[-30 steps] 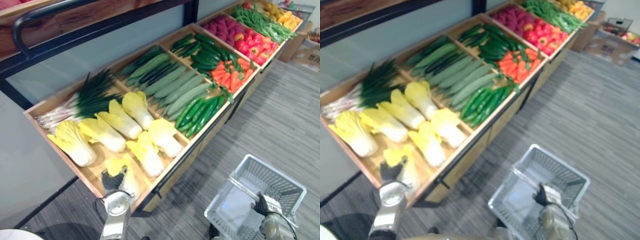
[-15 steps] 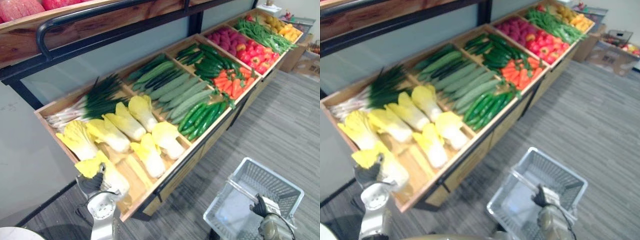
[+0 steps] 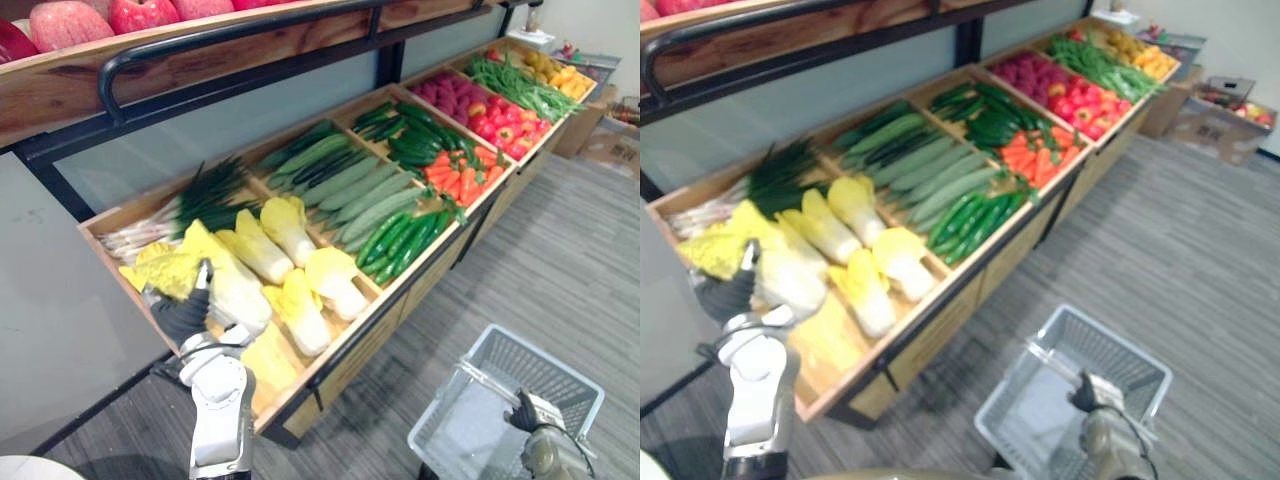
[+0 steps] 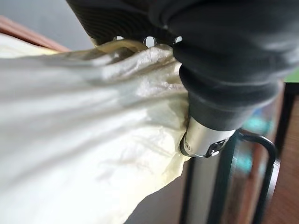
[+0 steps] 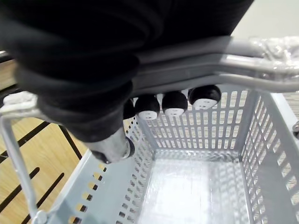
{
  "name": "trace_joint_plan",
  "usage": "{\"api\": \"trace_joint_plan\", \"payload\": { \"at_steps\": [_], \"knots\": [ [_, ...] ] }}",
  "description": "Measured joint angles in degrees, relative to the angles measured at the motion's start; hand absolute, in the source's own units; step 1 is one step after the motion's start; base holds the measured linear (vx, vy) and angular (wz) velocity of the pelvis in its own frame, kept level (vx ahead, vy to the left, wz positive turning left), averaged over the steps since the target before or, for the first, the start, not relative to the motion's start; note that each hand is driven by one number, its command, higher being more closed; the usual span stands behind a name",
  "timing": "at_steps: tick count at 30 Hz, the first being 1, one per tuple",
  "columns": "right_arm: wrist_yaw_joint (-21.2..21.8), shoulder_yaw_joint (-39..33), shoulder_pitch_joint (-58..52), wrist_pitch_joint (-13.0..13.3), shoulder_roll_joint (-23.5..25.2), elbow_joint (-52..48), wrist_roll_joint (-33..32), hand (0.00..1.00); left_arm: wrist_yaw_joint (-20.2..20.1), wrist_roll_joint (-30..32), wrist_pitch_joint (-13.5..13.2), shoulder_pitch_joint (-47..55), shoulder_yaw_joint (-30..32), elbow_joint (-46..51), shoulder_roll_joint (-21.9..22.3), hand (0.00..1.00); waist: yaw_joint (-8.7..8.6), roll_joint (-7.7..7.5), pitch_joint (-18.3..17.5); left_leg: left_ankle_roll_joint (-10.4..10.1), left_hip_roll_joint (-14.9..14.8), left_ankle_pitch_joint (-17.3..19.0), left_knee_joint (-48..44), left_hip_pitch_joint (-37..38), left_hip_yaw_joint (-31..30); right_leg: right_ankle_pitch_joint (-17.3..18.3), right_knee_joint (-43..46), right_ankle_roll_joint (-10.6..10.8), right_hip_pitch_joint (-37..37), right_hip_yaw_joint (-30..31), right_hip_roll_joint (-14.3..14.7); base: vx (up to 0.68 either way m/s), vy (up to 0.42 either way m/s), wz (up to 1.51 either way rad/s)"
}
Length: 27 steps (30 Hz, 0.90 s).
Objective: Pick vegetable in the basket
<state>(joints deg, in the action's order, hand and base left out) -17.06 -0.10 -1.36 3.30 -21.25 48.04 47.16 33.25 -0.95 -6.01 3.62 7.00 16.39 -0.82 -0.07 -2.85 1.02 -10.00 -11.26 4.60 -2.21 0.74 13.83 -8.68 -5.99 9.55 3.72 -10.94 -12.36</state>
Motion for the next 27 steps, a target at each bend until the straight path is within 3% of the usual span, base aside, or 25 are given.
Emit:
{"api": "trace_joint_plan", "payload": {
  "at_steps": [4,8,17,27],
  "knots": [
    [1.28,0.77,0.59,0.01,-2.16,0.13,-1.04,1.00,-3.21,-0.43,-1.17,-0.03,-5.31,2.71,-1.71,1.00,-0.06,0.31,-0.26,-0.10,-0.14,0.08,0.05,0.59,0.92,-0.06,0.13,-0.02,0.14,0.70,0.21,-0.02,-0.012,-0.12],
    [2.81,3.60,1.97,0.07,-3.78,0.12,-2.24,1.00,-8.42,-5.80,-3.73,-0.53,-14.37,5.40,-4.06,1.00,-0.65,0.58,-0.44,-0.19,-0.16,0.17,0.16,1.52,1.93,-0.11,0.26,-0.05,0.18,1.78,0.35,-0.01,-0.009,-0.11],
    [3.86,7.71,6.28,0.92,-6.39,-2.76,-4.77,1.00,-15.79,-13.22,-4.69,-6.69,-29.22,2.82,-3.97,1.00,-1.46,1.15,-0.86,-0.13,0.05,0.86,0.04,2.77,6.43,-1.27,0.19,-0.15,2.23,6.31,0.70,-0.02,-0.006,-0.25],
    [4.79,9.82,10.16,0.42,-7.16,-7.89,-8.16,1.00,-18.52,-16.66,-4.48,-8.56,-39.23,-3.53,-3.84,1.00,-1.84,1.06,-0.80,-0.58,-0.08,1.30,0.03,4.15,9.47,-1.84,0.16,-0.46,3.28,9.11,1.44,-0.02,-0.020,-0.17]
  ]
}}
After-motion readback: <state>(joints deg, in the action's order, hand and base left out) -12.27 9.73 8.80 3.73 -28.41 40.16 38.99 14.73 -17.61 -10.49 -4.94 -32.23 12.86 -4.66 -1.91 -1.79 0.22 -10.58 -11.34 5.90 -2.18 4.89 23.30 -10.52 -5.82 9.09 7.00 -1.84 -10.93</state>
